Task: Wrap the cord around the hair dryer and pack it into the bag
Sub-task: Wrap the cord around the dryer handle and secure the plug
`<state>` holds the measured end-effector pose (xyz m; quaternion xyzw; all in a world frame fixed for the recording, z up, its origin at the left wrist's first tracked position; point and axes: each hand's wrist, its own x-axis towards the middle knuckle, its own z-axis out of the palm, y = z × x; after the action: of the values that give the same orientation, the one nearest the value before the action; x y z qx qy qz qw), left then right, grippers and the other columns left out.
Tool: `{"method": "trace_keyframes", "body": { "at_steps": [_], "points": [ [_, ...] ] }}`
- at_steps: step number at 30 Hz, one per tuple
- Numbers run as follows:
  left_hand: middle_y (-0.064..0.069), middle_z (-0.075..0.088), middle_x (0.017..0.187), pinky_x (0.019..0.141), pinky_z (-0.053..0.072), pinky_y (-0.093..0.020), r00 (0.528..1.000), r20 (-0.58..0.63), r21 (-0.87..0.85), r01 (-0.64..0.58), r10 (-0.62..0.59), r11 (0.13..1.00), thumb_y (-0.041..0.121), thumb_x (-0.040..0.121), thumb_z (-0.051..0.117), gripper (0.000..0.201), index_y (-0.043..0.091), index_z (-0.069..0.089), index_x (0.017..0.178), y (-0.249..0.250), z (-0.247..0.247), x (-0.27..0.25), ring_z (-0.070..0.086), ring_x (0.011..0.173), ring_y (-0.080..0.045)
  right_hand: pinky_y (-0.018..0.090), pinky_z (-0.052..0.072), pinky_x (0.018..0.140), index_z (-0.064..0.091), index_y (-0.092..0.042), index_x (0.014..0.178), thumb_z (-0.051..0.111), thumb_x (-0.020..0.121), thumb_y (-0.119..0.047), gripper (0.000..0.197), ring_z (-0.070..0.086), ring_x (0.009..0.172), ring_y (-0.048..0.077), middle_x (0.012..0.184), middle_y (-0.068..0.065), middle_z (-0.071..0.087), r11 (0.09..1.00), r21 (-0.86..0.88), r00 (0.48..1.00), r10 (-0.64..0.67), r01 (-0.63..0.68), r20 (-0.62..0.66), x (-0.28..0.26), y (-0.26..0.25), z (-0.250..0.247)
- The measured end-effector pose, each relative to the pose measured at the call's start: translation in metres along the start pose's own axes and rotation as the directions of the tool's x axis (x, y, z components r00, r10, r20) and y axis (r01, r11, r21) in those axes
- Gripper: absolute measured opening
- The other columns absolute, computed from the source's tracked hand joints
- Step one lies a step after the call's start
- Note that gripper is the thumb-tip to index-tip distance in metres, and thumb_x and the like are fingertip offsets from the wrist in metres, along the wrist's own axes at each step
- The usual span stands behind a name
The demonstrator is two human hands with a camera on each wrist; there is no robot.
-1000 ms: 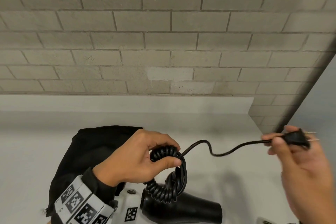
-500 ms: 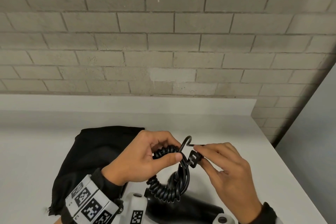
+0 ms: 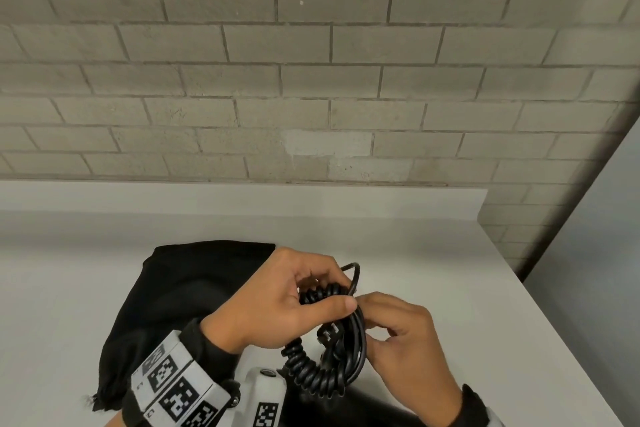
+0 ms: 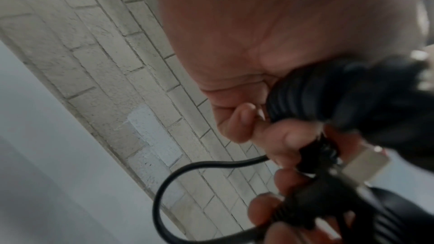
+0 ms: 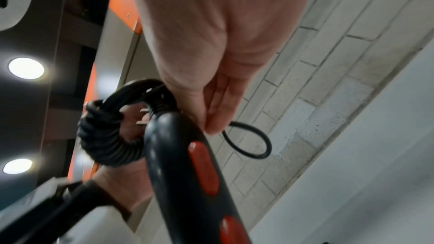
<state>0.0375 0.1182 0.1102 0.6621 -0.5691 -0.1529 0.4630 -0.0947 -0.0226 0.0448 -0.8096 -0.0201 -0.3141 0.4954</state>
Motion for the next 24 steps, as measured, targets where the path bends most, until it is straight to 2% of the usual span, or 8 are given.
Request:
{"method": "trace_keyframes", "body": {
  "at_steps": [3, 7, 9, 13, 18, 20, 22, 24],
  "points": [
    [-0.004, 0.073, 0.077, 0.063, 0.055, -0.040, 0.999, -0.019, -0.036, 0.025, -0.026, 0.999, 0.023, 0.088, 0.074, 0.009, 0.014, 0.074, 0.090, -0.004, 0.001, 0.000, 0.067, 0.064, -0.020, 0.028, 0.055, 0.079, 0.071, -0.026, 0.097, 0.072, 0.083, -0.004, 0.026, 0.068, 0.084, 0.019, 0.091, -0.002, 0.073, 0.972, 0.186, 0.985, 0.126, -0.147, 0.120, 0.001, -0.004, -0.005],
    [-0.004, 0.074, 0.079, 0.070, 0.056, -0.045, 0.995, -0.080, -0.052, 0.051, -0.055, 0.997, 0.025, 0.087, 0.075, 0.009, 0.016, 0.075, 0.089, -0.012, 0.000, 0.000, 0.069, 0.071, -0.027, 0.040, 0.046, 0.084, 0.047, -0.024, 0.103, 0.062, 0.078, -0.004, 0.035, 0.057, 0.091, 0.032, 0.099, 0.013, 0.064, 0.837, 0.466, 0.953, 0.198, -0.287, 0.231, -0.008, -0.006, -0.007],
    [-0.003, 0.074, 0.077, 0.067, 0.056, -0.042, 0.991, -0.117, -0.053, 0.058, -0.064, 0.997, 0.024, 0.086, 0.076, 0.006, 0.018, 0.075, 0.087, -0.014, 0.002, 0.003, 0.069, 0.069, -0.027, 0.042, 0.046, 0.089, 0.039, -0.026, 0.108, 0.071, 0.077, -0.015, 0.046, 0.059, 0.096, 0.031, 0.102, 0.010, 0.064, 0.889, 0.379, 0.961, 0.197, -0.258, 0.192, -0.010, -0.011, -0.002],
    [-0.002, 0.074, 0.078, 0.070, 0.056, -0.028, 0.978, -0.197, -0.061, 0.053, -0.064, 0.997, 0.020, 0.083, 0.079, 0.006, 0.016, 0.075, 0.087, -0.013, 0.002, 0.013, 0.070, 0.072, -0.017, 0.021, 0.051, 0.083, 0.038, -0.037, 0.105, 0.085, 0.069, -0.028, 0.060, 0.065, 0.096, 0.013, 0.101, -0.014, 0.066, 0.973, 0.132, 0.981, 0.191, -0.187, -0.016, 0.000, -0.030, 0.017],
    [0.002, 0.073, 0.076, 0.071, 0.055, -0.024, 0.954, -0.297, -0.069, 0.028, -0.047, 0.997, 0.017, 0.080, 0.081, 0.008, 0.017, 0.075, 0.085, -0.013, -0.003, 0.027, 0.070, 0.073, -0.014, 0.024, 0.051, 0.068, 0.051, -0.031, 0.088, 0.079, 0.073, -0.034, 0.033, 0.061, 0.076, 0.018, 0.082, -0.006, 0.063, 0.996, 0.019, 0.977, 0.084, -0.082, -0.198, 0.018, -0.022, 0.025],
    [0.001, 0.073, 0.076, 0.071, 0.056, -0.030, 0.943, -0.329, -0.063, 0.029, -0.048, 0.998, 0.019, 0.080, 0.082, 0.008, 0.018, 0.074, 0.085, -0.017, 0.000, 0.032, 0.070, 0.073, -0.017, 0.022, 0.051, 0.064, 0.052, -0.028, 0.089, 0.076, 0.075, -0.033, 0.028, 0.060, 0.071, 0.017, 0.078, -0.006, 0.061, 0.998, -0.020, 0.965, 0.048, -0.056, -0.259, 0.023, -0.018, 0.028],
    [-0.002, 0.072, 0.076, 0.071, 0.057, -0.035, 0.930, -0.363, -0.092, 0.034, -0.065, 0.995, 0.019, 0.081, 0.082, 0.009, 0.017, 0.074, 0.084, -0.020, 0.002, 0.035, 0.069, 0.073, -0.022, 0.027, 0.053, 0.064, 0.053, -0.027, 0.095, 0.073, 0.078, -0.028, 0.026, 0.063, 0.072, 0.017, 0.080, -0.008, 0.061, 0.998, -0.063, 0.958, 0.008, -0.027, -0.286, 0.027, -0.013, 0.031],
    [-0.002, 0.073, 0.076, 0.069, 0.056, -0.029, 0.920, -0.386, -0.118, 0.027, -0.071, 0.993, 0.016, 0.081, 0.081, 0.008, 0.016, 0.073, 0.084, -0.024, 0.004, 0.038, 0.070, 0.073, -0.019, 0.030, 0.055, 0.071, 0.055, -0.025, 0.103, 0.071, 0.080, -0.026, 0.027, 0.065, 0.084, 0.014, 0.091, -0.011, 0.064, 0.992, -0.126, 0.952, -0.044, 0.006, -0.302, 0.029, -0.004, 0.033]
  ]
}}
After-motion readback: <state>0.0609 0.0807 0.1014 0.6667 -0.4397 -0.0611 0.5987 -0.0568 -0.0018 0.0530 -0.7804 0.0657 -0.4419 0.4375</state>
